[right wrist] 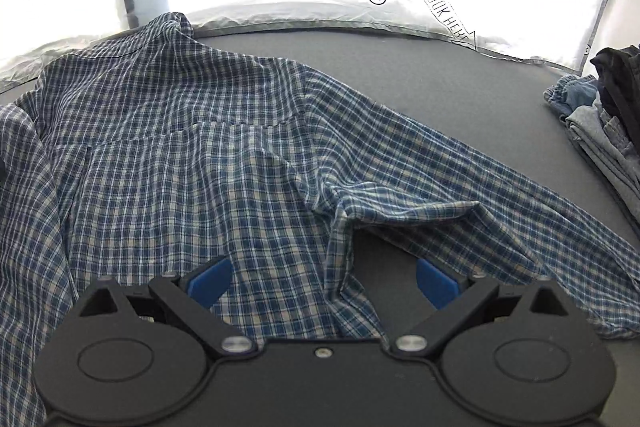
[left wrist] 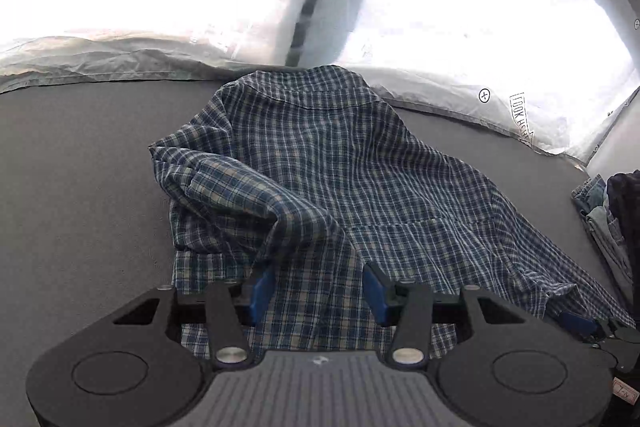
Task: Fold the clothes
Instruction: 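Open the left tool to release the hem onto the shirt, then grasp the buttoned sleeve cuff with the right tool and lift it, then lay the held sleeve across the shirt back and open the right tool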
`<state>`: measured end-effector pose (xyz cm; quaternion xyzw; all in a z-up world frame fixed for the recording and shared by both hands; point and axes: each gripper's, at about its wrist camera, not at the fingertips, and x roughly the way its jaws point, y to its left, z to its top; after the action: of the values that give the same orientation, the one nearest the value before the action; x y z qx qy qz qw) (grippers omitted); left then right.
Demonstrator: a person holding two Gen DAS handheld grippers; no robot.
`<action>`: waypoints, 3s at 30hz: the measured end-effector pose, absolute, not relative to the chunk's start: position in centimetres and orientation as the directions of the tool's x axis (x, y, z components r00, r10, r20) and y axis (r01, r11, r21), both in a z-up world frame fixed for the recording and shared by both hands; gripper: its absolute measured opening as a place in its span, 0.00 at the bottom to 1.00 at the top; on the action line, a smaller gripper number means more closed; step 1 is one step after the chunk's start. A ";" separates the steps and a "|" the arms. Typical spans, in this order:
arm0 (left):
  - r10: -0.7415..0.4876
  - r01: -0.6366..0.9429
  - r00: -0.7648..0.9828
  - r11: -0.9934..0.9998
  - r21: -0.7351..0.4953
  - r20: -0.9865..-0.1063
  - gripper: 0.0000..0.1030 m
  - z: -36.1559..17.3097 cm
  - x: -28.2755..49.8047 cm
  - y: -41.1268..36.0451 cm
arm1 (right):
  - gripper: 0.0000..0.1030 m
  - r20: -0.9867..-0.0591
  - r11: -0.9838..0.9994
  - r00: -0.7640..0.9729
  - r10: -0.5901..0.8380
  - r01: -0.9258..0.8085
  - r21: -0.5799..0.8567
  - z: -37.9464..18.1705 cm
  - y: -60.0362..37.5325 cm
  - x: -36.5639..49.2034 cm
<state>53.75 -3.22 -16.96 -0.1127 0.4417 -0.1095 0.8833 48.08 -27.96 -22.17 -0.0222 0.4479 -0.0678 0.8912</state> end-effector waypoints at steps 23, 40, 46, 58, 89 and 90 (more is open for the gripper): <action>-0.110 -0.024 0.586 0.988 -0.153 -0.803 0.66 -17.7 57.2 -5.8 | 0.98 -0.799 0.993 0.589 -0.122 0.080 -0.092 -22.1 -28.7 51.2; 0.041 0.010 0.359 0.999 0.048 -0.932 0.79 -20.6 44.3 -13.6 | 0.98 -0.782 0.873 0.557 -0.280 0.486 0.033 -22.4 -43.4 39.0; 0.119 -0.015 0.314 0.993 0.120 -0.942 0.93 -21.6 44.9 -13.8 | 0.98 -0.749 0.804 0.510 -0.423 0.593 -0.050 -23.6 -49.1 37.2; 0.107 -0.072 0.307 0.993 0.089 -0.946 1.00 -21.7 44.6 -12.4 | 0.99 -0.750 0.709 0.466 -0.469 0.705 -0.005 -25.1 -55.1 37.8; 0.050 -0.074 0.371 0.997 0.025 -0.927 1.00 -21.4 43.7 -11.4 | 0.57 -0.284 0.520 0.728 0.624 -0.116 0.846 -14.4 -34.2 45.0; 0.050 -0.070 0.379 0.997 0.025 -0.924 1.00 -21.4 43.6 -11.4 | 0.55 -0.309 0.552 0.731 0.609 -0.110 0.827 -14.4 -34.2 45.1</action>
<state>43.56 -11.44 -21.44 -0.0093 0.5561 0.0362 0.8303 45.08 -34.16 -14.38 0.4211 0.2960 0.2166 0.8295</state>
